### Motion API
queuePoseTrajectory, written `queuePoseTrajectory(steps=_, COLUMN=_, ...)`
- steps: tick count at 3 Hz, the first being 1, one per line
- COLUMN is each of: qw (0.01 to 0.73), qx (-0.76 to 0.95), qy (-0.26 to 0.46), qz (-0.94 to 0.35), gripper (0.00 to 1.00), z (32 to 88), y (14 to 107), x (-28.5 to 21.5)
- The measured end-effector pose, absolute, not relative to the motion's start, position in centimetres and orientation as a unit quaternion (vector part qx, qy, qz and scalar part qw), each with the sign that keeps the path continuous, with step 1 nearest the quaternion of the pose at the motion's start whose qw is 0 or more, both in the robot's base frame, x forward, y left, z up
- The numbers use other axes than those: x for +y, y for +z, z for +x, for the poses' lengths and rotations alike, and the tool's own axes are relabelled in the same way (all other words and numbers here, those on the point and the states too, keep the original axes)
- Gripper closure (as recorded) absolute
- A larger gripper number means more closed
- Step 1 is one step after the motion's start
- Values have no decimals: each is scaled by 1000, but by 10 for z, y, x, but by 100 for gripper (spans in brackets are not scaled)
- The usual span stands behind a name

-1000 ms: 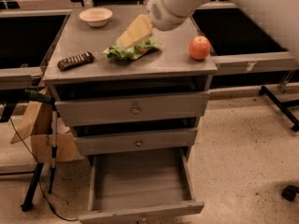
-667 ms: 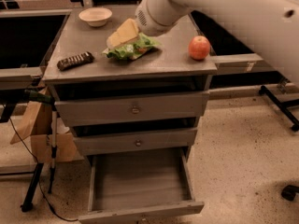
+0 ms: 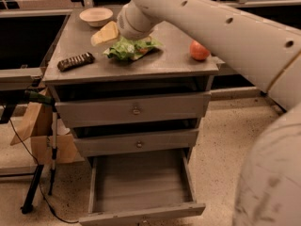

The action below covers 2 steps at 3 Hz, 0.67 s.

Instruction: Place green rice chip bag into bottom drawer

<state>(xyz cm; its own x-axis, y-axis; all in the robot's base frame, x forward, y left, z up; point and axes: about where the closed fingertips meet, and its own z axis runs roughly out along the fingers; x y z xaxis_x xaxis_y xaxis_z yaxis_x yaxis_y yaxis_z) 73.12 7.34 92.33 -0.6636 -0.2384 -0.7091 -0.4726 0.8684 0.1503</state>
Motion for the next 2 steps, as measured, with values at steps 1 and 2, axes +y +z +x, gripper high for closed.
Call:
queuePoseTrajectory(steps=1, qw=341, qx=906, qy=169, qz=-186, gripper=0, z=750, y=899, x=96)
queuePoseTrajectory(steps=2, qw=327, qx=913, qy=167, qz=-177, gripper=0, z=764, y=880, x=108)
